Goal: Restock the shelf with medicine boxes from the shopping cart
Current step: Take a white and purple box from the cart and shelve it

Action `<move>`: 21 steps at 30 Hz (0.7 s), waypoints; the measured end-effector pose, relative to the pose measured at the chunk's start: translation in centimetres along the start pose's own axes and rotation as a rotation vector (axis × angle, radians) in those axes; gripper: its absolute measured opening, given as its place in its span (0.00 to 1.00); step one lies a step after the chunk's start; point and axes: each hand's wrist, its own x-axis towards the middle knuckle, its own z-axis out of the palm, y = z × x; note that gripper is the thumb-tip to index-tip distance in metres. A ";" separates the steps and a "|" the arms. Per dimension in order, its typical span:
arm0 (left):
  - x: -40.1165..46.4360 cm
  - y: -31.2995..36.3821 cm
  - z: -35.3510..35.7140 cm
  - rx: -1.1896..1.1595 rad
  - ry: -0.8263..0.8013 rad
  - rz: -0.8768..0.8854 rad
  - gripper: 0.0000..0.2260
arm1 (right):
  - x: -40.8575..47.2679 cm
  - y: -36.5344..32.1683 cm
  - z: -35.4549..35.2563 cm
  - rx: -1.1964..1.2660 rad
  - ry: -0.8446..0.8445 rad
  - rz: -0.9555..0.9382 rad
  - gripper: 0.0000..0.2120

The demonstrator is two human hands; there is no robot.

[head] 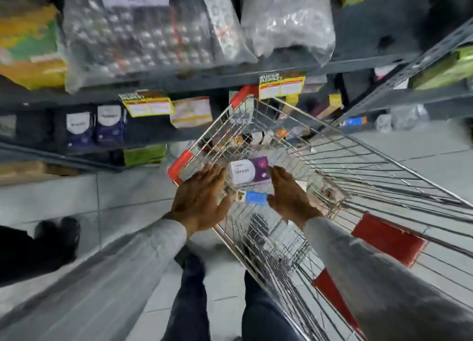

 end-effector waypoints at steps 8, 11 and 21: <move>0.9 -1.4 1.9 0.025 0.083 0.041 0.33 | 7.7 1.6 3.5 -0.261 0.125 -0.249 0.39; 0.9 -1.5 1.9 0.015 0.130 0.050 0.31 | 8.9 1.9 4.1 -0.241 0.114 -0.271 0.37; 0.4 -0.8 1.7 -0.033 0.086 0.054 0.31 | 1.9 -0.8 0.0 -0.105 0.246 -0.157 0.36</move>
